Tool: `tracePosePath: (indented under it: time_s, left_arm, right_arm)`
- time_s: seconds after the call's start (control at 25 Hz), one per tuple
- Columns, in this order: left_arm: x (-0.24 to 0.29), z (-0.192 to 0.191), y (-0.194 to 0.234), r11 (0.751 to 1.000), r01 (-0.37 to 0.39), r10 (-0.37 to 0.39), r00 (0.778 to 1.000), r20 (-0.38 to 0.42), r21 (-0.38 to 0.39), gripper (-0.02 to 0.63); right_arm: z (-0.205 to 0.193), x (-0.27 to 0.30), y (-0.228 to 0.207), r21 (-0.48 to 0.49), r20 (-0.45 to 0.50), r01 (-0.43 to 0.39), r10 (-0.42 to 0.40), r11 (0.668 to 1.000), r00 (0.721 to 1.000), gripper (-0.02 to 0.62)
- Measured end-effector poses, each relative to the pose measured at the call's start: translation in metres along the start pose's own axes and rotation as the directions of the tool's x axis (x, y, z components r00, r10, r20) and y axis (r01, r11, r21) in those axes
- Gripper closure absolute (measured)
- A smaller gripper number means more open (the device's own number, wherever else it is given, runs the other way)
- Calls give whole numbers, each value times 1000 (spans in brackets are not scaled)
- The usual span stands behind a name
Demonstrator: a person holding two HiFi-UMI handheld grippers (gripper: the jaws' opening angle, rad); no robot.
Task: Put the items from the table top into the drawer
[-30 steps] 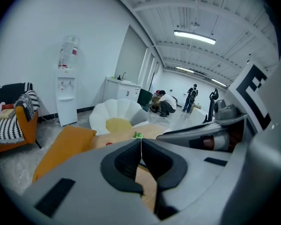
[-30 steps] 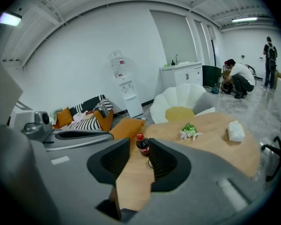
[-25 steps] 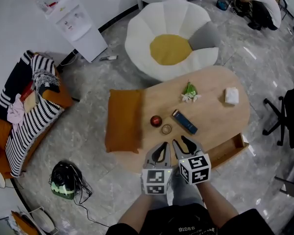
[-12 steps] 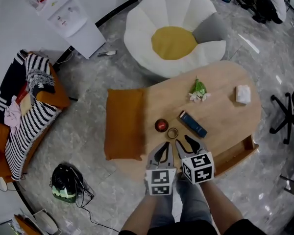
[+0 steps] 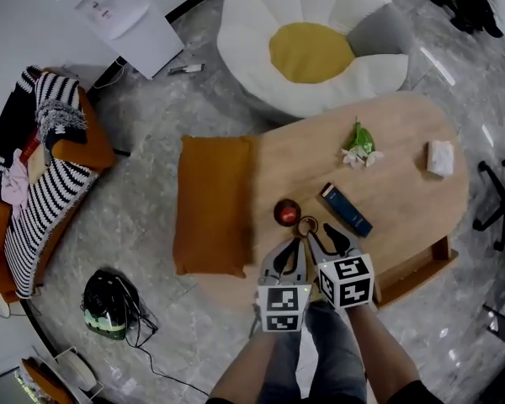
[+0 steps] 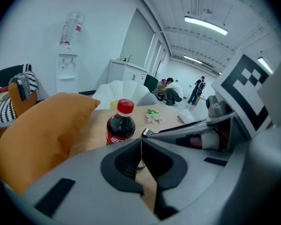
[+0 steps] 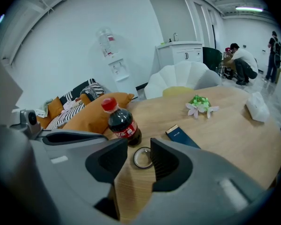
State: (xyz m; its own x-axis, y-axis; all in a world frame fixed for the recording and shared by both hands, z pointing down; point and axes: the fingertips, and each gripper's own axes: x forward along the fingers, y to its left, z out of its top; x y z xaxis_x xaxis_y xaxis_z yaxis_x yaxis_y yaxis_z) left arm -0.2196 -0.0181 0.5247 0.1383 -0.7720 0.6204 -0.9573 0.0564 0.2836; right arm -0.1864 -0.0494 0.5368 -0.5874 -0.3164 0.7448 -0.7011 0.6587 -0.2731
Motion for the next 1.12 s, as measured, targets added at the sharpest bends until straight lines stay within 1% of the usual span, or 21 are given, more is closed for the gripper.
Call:
tracePosePath:
  time_s: [0.28, 0.44, 0.72, 0.92, 1.04, 1.12]
  left_arm:
    - [25, -14, 15, 999, -12, 12, 1000, -5, -38, 595]
    - [34, -22, 19, 999, -12, 12, 1000, -19, -42, 595]
    - [42, -32, 19, 998, -12, 10, 999, -41, -60, 595]
    - [45, -40, 19, 999, 0, -4, 998, -68, -51, 595]
    - [47, -42, 19, 999, 8, -11, 997, -82, -48, 595]
    - [49, -43, 20, 999, 10, -15, 996, -89, -52, 595]
  right_arm:
    - [-19, 29, -15, -12, -45, 15, -16, 1000, 999, 449]
    - [-27, 42, -18, -2, -68, 13, -13, 1000, 998, 449]
    - [-39, 55, -24, -47, -88, 40, -44, 998, 995, 449]
    - [-43, 63, -28, -69, -94, 50, -56, 996, 994, 451]
    - [-43, 67, -27, -41, -88, 42, -45, 998, 995, 451]
    - [-44, 70, -27, -39, -89, 47, -50, 998, 995, 451]
